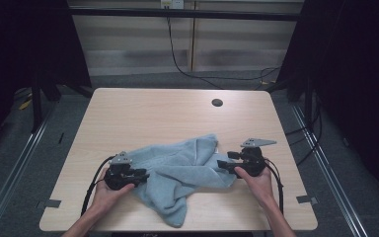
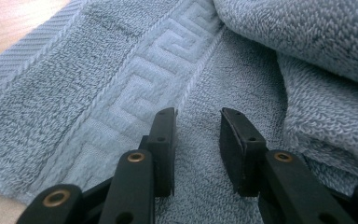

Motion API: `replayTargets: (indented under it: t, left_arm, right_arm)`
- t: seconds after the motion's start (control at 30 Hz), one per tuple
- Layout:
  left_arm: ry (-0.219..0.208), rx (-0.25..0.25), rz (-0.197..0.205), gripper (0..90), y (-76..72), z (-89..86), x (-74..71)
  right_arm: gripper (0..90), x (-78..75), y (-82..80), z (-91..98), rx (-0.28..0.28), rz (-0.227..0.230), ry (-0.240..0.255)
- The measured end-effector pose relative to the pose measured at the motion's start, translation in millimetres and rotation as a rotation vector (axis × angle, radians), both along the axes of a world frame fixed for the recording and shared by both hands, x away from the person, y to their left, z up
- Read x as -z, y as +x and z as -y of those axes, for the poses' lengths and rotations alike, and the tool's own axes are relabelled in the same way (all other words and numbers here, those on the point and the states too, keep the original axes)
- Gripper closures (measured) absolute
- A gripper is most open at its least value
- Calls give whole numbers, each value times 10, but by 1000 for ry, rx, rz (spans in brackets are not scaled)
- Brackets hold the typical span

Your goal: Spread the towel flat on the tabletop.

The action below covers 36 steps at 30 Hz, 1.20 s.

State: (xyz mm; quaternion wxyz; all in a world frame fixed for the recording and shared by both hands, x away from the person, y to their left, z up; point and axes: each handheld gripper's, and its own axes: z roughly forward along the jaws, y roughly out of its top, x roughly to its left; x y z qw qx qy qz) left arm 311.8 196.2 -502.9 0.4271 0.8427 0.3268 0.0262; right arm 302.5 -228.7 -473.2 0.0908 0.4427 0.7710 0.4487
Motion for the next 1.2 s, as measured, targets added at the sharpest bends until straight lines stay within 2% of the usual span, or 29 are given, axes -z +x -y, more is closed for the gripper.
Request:
replayTargets:
  t: [0.07, 0.1, 0.17, 0.23, 0.33, 0.37, 0.4, 0.43, 0.47, 0.53, 0.63, 0.7, 0.73, 0.77, 0.87, 0.9, 0.97, 1.07, 1.1, 1.13, 1.17, 1.2]
  left_arm:
    - [-2, 0, 1, 661, 2, -5, 2]
    - [-4, 3, -1, 660, 1, -11, 4]
    - [-7, 0, -2, 654, -10, -16, 5]
    - [-16, 16, -24, 647, -42, -47, -5]
    - [-3, 33, -29, 624, -86, -58, -36]
    - [-1, 49, -15, 611, -121, -75, -66]
    - [-40, 47, -17, 583, -137, -111, -120]
    - [-40, 47, -17, 564, -137, -111, -120]
    - [-51, 35, -6, 556, -135, -129, -159]
    - [-82, 4, 21, 525, -50, -140, -264]
    - [-114, -29, 26, 489, 88, -110, -339]
    - [-119, -29, 28, 488, 128, -95, -361]
    - [-120, -28, 36, 487, 199, -23, -396]
    - [-120, -28, 36, 481, 199, -23, -396]
    - [-143, -13, 17, 433, 311, 127, -380]
    - [-135, 0, -10, 412, 378, 237, -327]
    - [-132, 22, -32, 367, 426, 336, -260]
    - [-106, 38, -48, 305, 425, 455, -178]
    - [-106, 38, -48, 309, 425, 455, -178]
    - [-72, 57, -64, 318, 401, 513, -131]
    - [-63, 51, -66, 333, 391, 531, -99]
    - [-62, 71, -73, 391, 384, 538, -68]
  right_arm:
    - [341, 37, 22, -29, -6, -5, -18]
    - [323, 106, 73, -100, -16, -5, -50]
    - [321, 164, 117, -143, -17, -15, -73]
    - [332, 240, 142, -192, -15, -33, -111]
    - [346, 296, 136, -242, -25, -35, -123]
    - [352, 301, 134, -255, -25, -30, -124]
    - [403, 310, 141, -292, -10, -25, -133]
    - [403, 310, 141, -292, -10, -25, -133]
    - [447, 303, 145, -339, -14, -16, -171]
    - [473, 300, 174, -391, -31, -9, -186]
    - [524, 306, 196, -484, -57, -1, -185]
    - [580, 314, 193, -556, -84, 5, -169]
    - [607, 317, 189, -587, -99, 4, -158]
    - [607, 317, 189, -587, -99, 4, -158]
    - [682, 321, 162, -686, -137, -9, -133]
    - [691, 324, 155, -702, -143, -4, -131]
    - [709, 327, 142, -721, -158, -6, -124]
    - [722, 332, 121, -742, -166, -10, -113]
    - [724, 334, 117, -748, -168, -8, -111]
    - [725, 336, 114, -753, -170, -7, -109]
    - [726, 336, 112, -758, -172, -10, -106]
    - [728, 334, 111, -763, -175, -12, -104]
